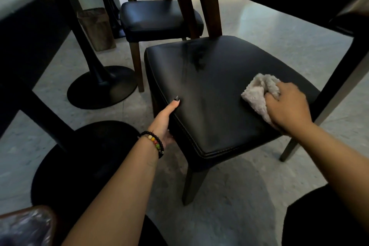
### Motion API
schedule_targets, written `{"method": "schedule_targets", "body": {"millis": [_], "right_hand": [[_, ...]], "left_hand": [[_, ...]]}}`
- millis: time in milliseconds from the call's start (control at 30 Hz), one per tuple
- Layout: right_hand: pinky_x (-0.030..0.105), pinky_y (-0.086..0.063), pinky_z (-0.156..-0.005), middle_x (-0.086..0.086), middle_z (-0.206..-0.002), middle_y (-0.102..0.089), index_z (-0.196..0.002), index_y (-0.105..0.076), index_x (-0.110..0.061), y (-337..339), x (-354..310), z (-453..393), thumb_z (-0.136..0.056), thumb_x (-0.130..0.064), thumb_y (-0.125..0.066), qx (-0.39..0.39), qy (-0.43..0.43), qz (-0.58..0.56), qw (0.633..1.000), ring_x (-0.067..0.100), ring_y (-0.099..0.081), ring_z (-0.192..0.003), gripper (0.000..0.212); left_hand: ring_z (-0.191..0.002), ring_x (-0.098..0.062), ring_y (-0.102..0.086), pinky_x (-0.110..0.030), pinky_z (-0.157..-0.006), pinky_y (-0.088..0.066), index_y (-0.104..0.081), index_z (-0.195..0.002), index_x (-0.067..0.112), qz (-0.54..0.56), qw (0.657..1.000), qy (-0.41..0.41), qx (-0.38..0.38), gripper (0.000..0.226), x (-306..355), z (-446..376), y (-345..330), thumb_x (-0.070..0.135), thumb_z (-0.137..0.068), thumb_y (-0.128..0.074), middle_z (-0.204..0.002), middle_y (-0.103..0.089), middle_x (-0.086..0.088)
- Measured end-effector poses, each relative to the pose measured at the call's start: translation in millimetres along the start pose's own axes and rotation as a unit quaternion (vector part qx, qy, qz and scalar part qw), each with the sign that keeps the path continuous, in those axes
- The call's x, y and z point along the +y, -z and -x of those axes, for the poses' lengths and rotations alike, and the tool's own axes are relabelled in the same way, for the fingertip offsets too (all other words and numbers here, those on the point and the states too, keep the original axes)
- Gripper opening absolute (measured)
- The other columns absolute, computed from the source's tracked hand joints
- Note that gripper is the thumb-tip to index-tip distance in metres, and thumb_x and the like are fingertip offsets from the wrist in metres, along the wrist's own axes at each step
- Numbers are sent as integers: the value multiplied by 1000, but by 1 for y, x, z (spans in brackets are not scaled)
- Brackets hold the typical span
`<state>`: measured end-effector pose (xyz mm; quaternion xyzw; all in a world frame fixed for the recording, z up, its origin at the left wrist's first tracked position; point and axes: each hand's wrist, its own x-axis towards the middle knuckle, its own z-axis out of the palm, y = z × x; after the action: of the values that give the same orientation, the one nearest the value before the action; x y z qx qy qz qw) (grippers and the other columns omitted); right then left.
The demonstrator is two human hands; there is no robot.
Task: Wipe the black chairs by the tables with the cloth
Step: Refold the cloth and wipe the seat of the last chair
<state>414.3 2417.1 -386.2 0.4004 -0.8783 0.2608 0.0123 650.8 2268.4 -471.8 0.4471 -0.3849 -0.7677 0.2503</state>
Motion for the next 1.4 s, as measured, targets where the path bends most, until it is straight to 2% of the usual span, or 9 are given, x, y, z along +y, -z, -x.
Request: {"method": "schedule_targets", "body": {"millis": [133, 267, 433, 533, 600, 667, 933, 1167, 1400], "right_hand": [[42, -45, -81, 21, -115, -61, -110, -65, -6, -25, -35, 14, -90, -16, -52, -2, 0, -2, 1000, 43, -57, -104, 26], [38, -39, -105, 11, -140, -51, -129, -60, -15, -36, -76, 64, -91, -16, -54, -94, 147, -53, 983, 28, -42, -134, 38], [38, -40, -109, 8, -137, -55, -127, -63, -14, -23, -65, 71, -87, -18, -62, -137, 352, -60, 924, 28, -47, -132, 40], [37, -37, -110, 2, -141, -55, -136, -57, -27, -17, -35, -11, -93, -39, -59, -77, 231, -11, 970, 27, -52, -127, 45], [33, -39, -108, 7, -142, -54, -138, -56, -20, -17, -22, -50, -94, -31, -55, -59, 40, -33, 997, 29, -51, -128, 45], [34, -44, -100, 16, -133, -59, -133, -59, -13, -28, -36, -50, -90, -28, -57, -51, -28, -43, 997, 35, -56, -122, 45], [39, -39, -108, 7, -144, -45, -138, -51, -20, -49, -76, 23, -91, -23, -54, -140, 306, -28, 941, 26, -35, -140, 48], [39, -41, -105, 11, -144, -48, -144, -46, -29, -44, -43, -100, -91, -51, -57, -91, 40, -5, 995, 36, -49, -126, 59], [38, -44, -94, 8, -132, -51, -135, -52, -20, -83, -83, -59, -88, -30, -57, -123, 316, -11, 941, 33, -50, -122, 48]], "left_hand": [[-99, -26, -70, -44, -89, -54, -68, -117, 18, 67, 996, -29, 50, 80, -4, 3, -17, 58, -49, -81, -110, -72, -6], [-109, -31, -64, -48, -100, -48, -64, -123, 11, 65, 993, -59, 74, 89, -8, 0, -21, 61, -49, -76, -119, -67, -12], [-118, -35, -58, -50, -104, -44, -58, -129, 10, 17, 994, -61, 93, 99, -9, 0, -18, 70, -51, -70, -128, -61, -16], [-109, -30, -64, -44, -101, -47, -64, -124, 15, 87, 990, -42, 102, 93, -10, 2, -23, 62, -45, -79, -119, -68, -8], [-108, -30, -65, -45, -100, -48, -65, -122, 15, 107, 987, -54, 109, 89, -12, 2, -27, 60, -47, -80, -117, -69, -8], [-110, -31, -64, -47, -100, -47, -65, -122, 13, 124, 984, -66, 110, 87, -13, -1, -27, 56, -49, -81, -118, -68, -10], [-105, -30, -66, -47, -99, -48, -71, -113, 14, 47, 988, -64, 131, 76, -7, 5, -28, 61, -52, -71, -111, -71, -10], [-124, -37, -46, -39, -107, -34, -35, -141, 6, -159, 931, -64, 324, 68, 48, -12, -53, 47, -89, -50, -141, -43, -18], [-127, -35, -45, -35, -98, -35, -36, -144, 13, -280, 880, -89, 374, 60, 41, -27, -45, 50, -97, -32, -143, -45, -16]]}}
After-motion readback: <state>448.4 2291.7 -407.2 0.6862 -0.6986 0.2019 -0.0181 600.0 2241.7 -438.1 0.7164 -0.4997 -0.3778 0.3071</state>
